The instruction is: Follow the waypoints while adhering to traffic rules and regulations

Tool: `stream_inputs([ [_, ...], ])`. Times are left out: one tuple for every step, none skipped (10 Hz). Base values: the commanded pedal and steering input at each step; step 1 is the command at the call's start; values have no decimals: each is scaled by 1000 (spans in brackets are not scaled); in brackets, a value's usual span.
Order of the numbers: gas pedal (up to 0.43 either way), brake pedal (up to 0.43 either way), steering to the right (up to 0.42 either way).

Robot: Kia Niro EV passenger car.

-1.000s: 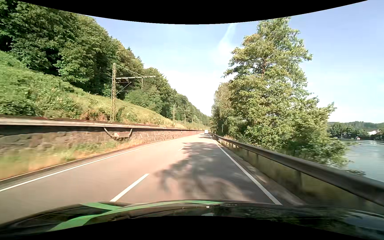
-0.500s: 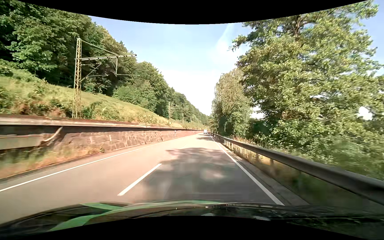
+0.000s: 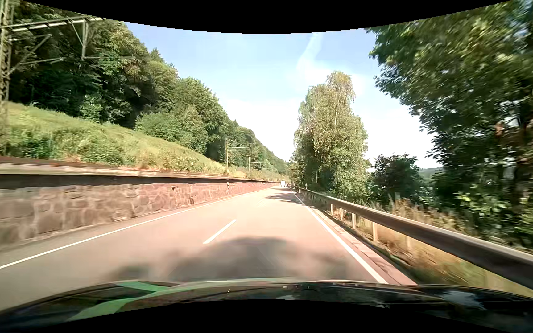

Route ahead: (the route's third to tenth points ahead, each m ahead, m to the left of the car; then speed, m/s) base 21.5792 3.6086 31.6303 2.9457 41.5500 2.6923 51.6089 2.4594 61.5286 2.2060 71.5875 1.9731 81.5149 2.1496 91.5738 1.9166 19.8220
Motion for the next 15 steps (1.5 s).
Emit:
stream_inputs([
  [209,0,4],
  [228,0,4],
  [228,0,4],
  [228,0,3],
  [228,0,1],
  [228,0,0],
  [228,0,0],
  [240,0,0],
  [248,0,0],
  [248,0,0],
  [268,0,0],
  [280,0,0],
  [287,0,0],
  [287,0,0],
  [287,0,-1],
])
